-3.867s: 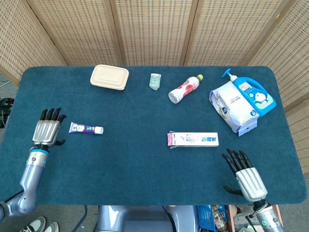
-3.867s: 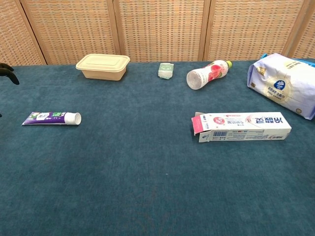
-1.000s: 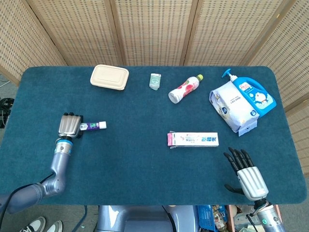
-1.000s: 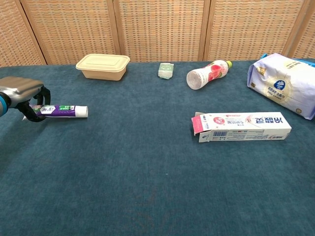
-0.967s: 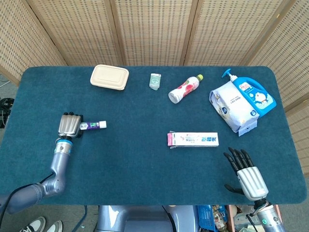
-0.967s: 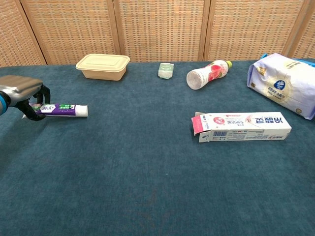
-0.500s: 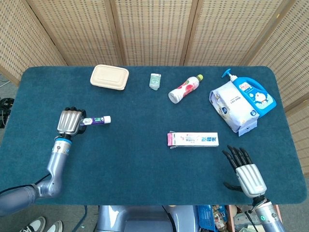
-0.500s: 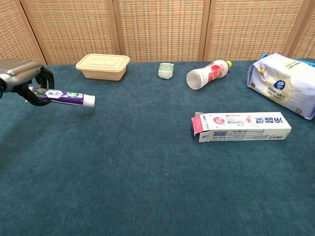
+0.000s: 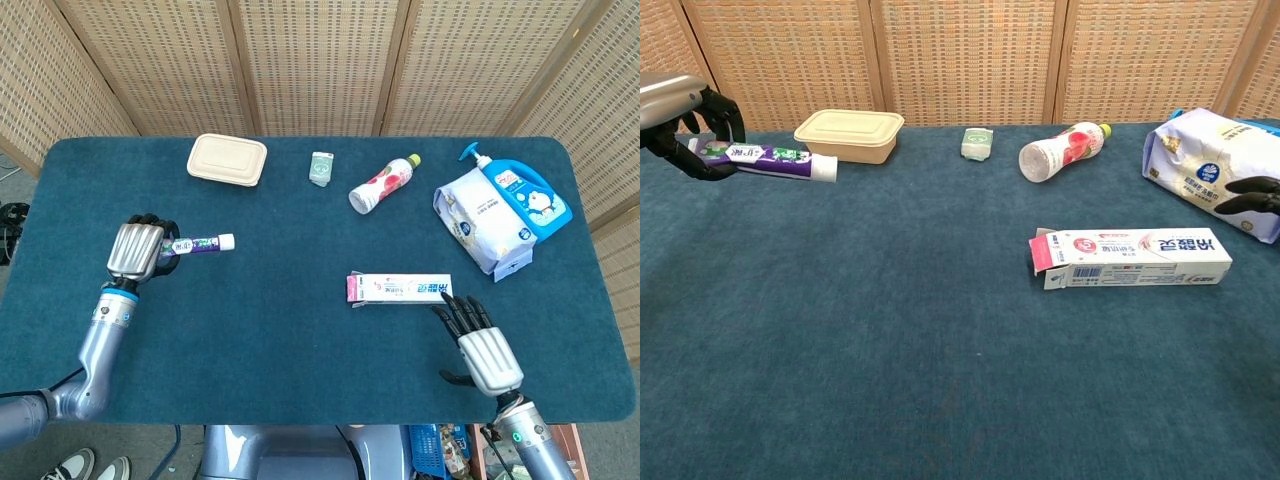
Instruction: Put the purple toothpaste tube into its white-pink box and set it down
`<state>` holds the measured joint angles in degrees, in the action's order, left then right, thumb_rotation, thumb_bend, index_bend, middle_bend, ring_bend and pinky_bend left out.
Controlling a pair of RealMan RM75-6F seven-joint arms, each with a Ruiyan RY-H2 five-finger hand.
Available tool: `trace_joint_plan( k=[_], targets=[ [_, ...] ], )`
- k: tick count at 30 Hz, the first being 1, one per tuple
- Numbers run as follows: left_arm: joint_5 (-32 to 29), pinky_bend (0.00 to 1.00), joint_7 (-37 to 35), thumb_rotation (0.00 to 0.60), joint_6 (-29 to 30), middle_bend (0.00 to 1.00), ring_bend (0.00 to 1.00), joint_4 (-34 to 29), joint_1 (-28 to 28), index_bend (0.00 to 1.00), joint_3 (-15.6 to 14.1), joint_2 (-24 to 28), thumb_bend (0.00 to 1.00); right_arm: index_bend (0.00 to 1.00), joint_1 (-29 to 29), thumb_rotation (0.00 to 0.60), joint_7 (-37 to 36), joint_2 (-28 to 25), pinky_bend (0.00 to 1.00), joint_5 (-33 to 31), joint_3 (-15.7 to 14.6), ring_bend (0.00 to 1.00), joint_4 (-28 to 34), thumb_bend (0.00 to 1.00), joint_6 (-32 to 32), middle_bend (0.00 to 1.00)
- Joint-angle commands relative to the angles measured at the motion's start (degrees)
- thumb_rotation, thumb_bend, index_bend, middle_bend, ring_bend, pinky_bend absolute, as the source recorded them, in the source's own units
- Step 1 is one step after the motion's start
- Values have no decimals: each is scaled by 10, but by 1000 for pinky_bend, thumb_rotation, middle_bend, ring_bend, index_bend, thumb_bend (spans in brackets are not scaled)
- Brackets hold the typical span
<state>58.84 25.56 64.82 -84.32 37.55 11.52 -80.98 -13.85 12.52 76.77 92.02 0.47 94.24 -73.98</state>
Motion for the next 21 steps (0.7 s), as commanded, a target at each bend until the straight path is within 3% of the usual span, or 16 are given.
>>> trace_joint_plan(
  k=[1, 15, 21],
  targets=[
    [9, 295, -1, 600, 7, 524, 297, -18, -4, 726, 0, 12, 474, 104, -26, 600, 55, 5, 0, -30, 17, 0, 54, 53, 42, 0],
    [24, 295, 2, 600, 14, 524, 298, -49, -7, 725, -1, 32, 473, 104, -108, 600, 265, 44, 0, -217, 54, 0, 129, 59, 151, 0],
    [28, 295, 0, 600, 14, 524, 297, -48, -10, 725, -2, 34, 474, 103, -137, 600, 333, 66, 0, -283, 65, 0, 127, 62, 147, 0]
  ],
)
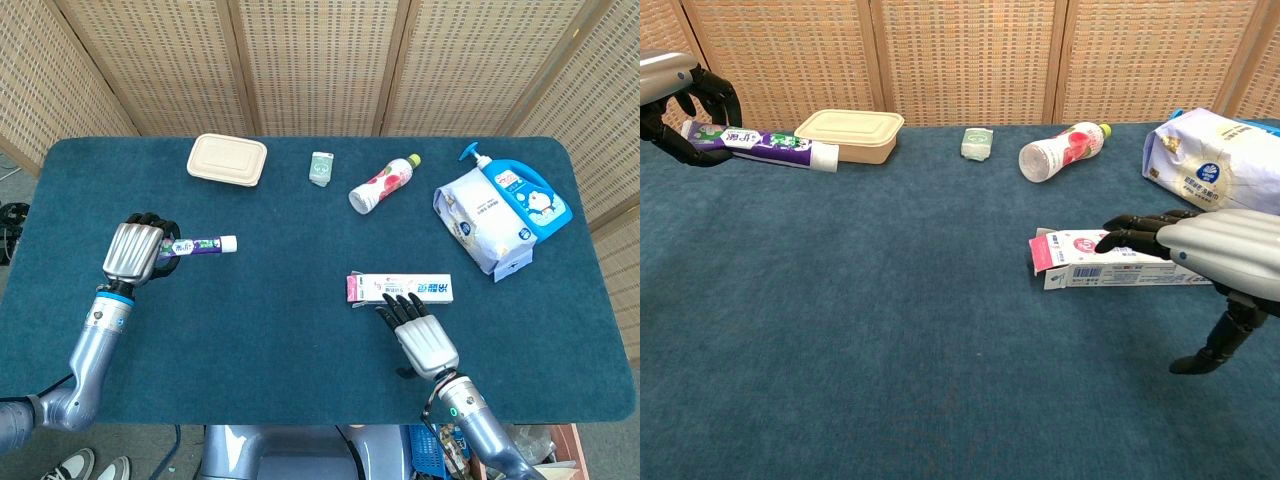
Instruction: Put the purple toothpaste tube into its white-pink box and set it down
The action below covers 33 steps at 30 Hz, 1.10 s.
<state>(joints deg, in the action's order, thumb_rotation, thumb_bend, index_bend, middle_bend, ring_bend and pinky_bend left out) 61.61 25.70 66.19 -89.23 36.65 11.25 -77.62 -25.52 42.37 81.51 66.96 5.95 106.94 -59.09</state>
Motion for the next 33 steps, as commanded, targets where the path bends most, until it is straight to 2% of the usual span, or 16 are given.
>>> trace_joint_plan(
  k=[1, 5, 9, 18, 25, 33],
  targets=[
    [0, 295, -3, 600, 0, 524, 297, 1, -1, 725, 1, 1, 473, 103, -23, 600, 40, 25, 0, -37, 14, 0, -2, 62, -8, 0],
    [0, 295, -5, 600, 0, 525, 297, 2, -1, 725, 1, 2, 474, 104, -33, 600, 51, 57, 0, -57, 33, 0, -15, 61, -36, 0],
    [4, 295, -6, 600, -1, 524, 297, 7, -2, 726, -1, 1, 475, 110, -62, 600, 100, 90, 0, -110, 57, 0, -42, 58, -56, 0],
    [15, 295, -11, 600, -2, 524, 297, 21, -1, 725, -3, -9, 474, 121, -113, 600, 123, 123, 0, -194, 88, 0, -99, 71, -55, 0],
    [18, 295, -19, 600, -7, 524, 297, 36, 0, 726, -4, -17, 472, 132, -142, 600, 132, 138, 0, -244, 98, 0, -143, 80, -52, 0],
    [26, 295, -34, 600, -10, 524, 297, 51, -3, 725, -6, -23, 473, 150, -158, 600, 121, 145, 0, -262, 86, 0, -183, 91, -53, 0]
  ],
)
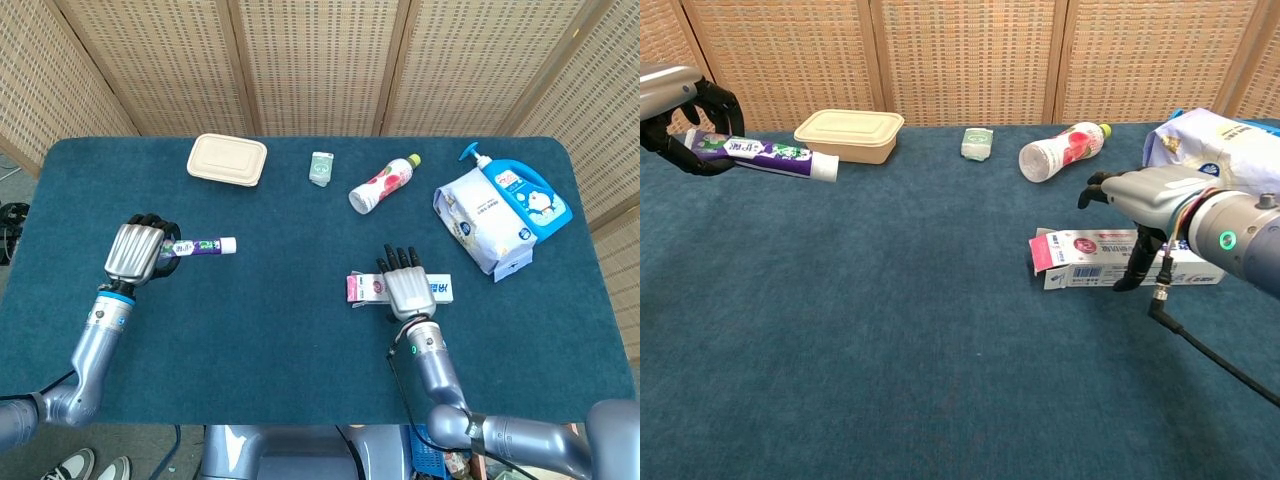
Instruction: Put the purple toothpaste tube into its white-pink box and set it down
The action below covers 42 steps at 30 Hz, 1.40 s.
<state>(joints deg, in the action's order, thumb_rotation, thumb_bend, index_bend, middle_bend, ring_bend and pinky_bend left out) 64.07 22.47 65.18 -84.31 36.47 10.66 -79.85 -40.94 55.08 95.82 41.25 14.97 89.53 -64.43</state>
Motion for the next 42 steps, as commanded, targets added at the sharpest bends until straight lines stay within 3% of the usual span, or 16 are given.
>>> trace_joint_plan(
  k=[1, 6, 11, 22, 34, 42],
  targets=[
    [3, 295, -3, 600, 1, 524, 297, 2, -1, 725, -1, 0, 472, 151, -4, 600, -9, 3, 0, -6, -5, 0, -13, 94, 0, 0],
    [8, 294, -8, 600, 3, 524, 298, 1, -4, 725, 0, 3, 474, 177, -6, 600, -20, 3, 0, -13, -9, 0, -28, 107, 1, 22],
    [12, 295, -10, 600, 5, 524, 297, -3, -5, 725, 1, 8, 473, 254, -6, 600, -32, 1, 57, -7, -19, 13, -45, 128, -2, 123],
    [13, 294, -8, 600, 6, 525, 297, -13, -6, 726, 3, 7, 473, 438, 3, 600, -78, -2, 316, 13, -29, 262, -61, 153, -11, 357],
    [16, 294, -8, 600, 8, 524, 298, -21, -8, 725, 4, 6, 474, 565, 16, 600, -116, -6, 429, 50, -40, 437, -70, 184, -23, 500],
    [20, 294, -11, 600, 11, 524, 297, -32, -11, 725, 4, 10, 472, 594, 27, 600, -137, -22, 462, 71, -40, 469, -34, 194, -37, 529]
  ],
)
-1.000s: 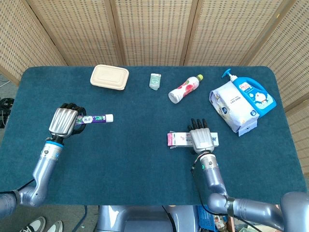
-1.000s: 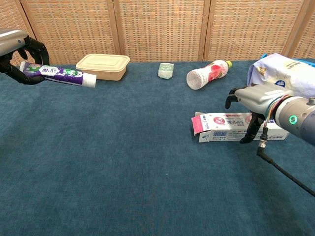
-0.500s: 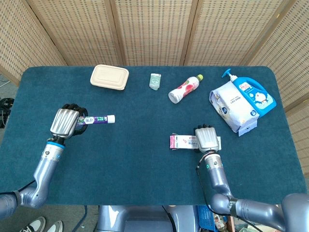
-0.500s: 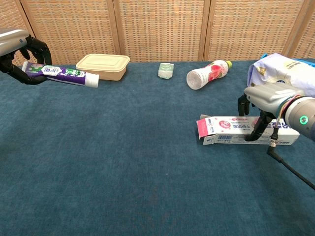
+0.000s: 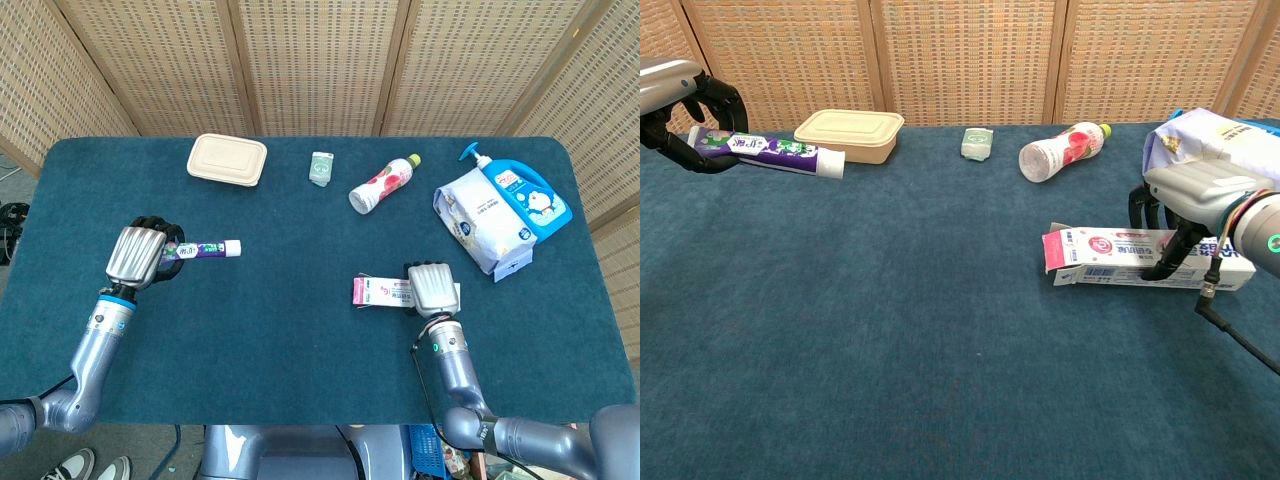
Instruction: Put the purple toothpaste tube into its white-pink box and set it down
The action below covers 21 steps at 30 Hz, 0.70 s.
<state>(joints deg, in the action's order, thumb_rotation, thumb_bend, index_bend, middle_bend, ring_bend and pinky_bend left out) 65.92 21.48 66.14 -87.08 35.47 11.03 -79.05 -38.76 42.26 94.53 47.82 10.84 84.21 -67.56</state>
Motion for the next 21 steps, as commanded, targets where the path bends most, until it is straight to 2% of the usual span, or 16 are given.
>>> trace_joint_plan(
  k=[1, 6, 21],
  targets=[
    [2, 294, -1, 600, 2, 524, 297, -7, -2, 726, 0, 4, 473, 597, 7, 600, -9, -14, 466, 9, 0, 473, 28, 197, -9, 533],
    [8, 294, -5, 600, 8, 524, 297, -20, -7, 725, -2, 9, 471, 607, 17, 600, -28, -31, 483, 10, 8, 492, 74, 201, -17, 547],
    [20, 294, -9, 600, 15, 524, 297, -61, -10, 725, -5, 9, 473, 609, 33, 600, -56, -62, 484, 32, 19, 492, 155, 206, -47, 548]
  ],
)
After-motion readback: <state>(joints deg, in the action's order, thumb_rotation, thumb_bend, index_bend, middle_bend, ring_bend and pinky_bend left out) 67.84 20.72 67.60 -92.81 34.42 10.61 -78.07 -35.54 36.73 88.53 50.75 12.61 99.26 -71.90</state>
